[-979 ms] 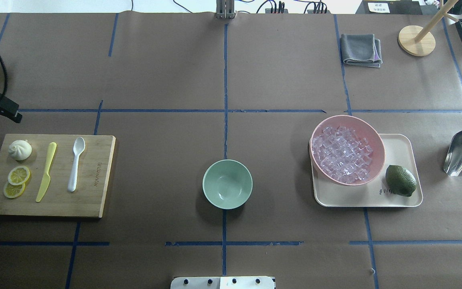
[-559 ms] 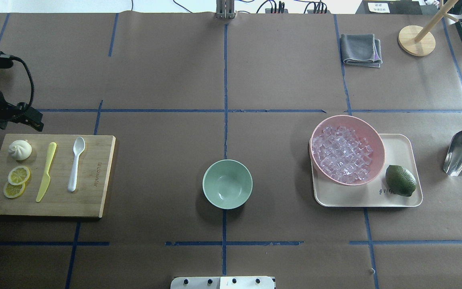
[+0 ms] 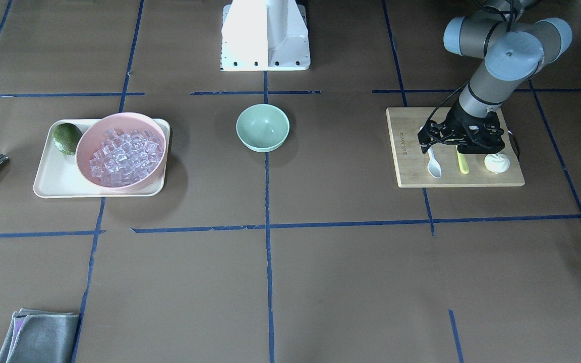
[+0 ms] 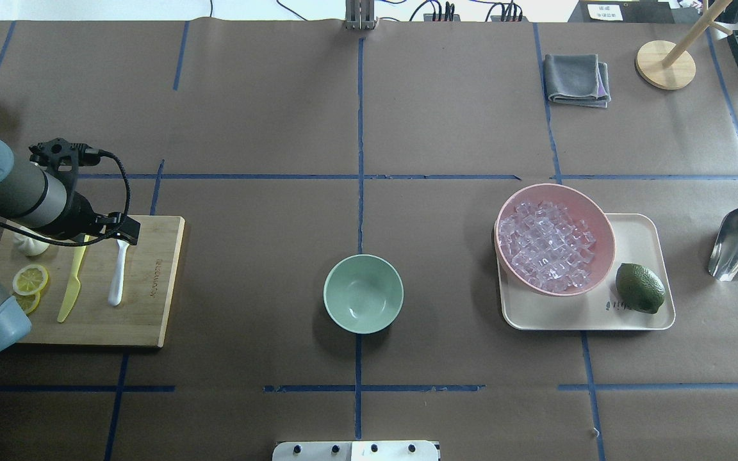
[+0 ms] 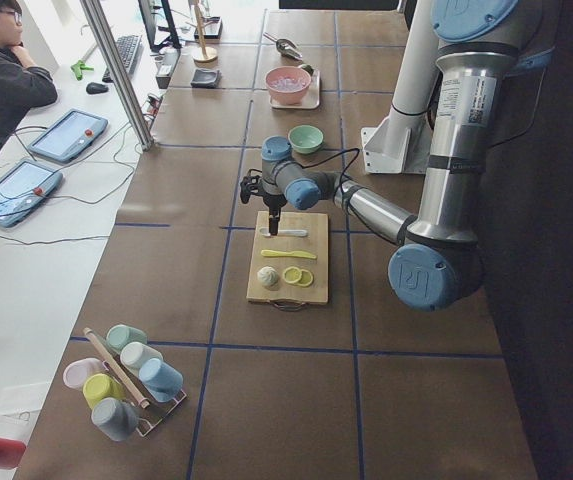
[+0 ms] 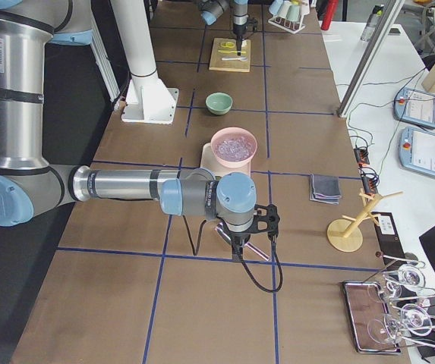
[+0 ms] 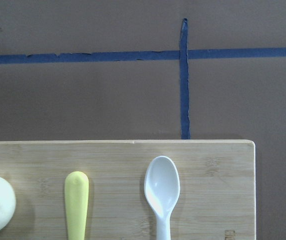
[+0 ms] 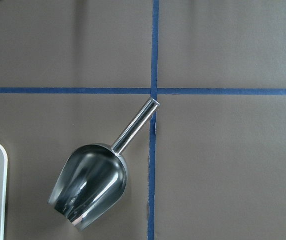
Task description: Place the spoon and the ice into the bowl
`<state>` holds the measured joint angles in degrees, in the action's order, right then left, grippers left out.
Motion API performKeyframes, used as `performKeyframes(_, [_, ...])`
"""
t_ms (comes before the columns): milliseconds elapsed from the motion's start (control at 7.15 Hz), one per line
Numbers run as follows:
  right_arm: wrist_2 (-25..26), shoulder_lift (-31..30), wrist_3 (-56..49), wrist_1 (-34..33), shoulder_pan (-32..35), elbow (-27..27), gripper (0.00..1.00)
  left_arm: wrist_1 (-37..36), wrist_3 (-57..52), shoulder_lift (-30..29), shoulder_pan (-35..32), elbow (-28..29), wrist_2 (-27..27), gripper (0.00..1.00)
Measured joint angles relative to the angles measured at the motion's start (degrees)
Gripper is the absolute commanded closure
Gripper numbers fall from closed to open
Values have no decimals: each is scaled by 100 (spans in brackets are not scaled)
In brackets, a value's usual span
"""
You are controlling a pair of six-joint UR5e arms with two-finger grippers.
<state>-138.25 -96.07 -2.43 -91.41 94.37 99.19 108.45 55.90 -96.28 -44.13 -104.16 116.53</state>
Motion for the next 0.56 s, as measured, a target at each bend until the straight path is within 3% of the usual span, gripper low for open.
performKeyframes(559, [-8, 5, 5, 1, 2, 29, 0, 432, 167, 37, 186, 317, -144, 11])
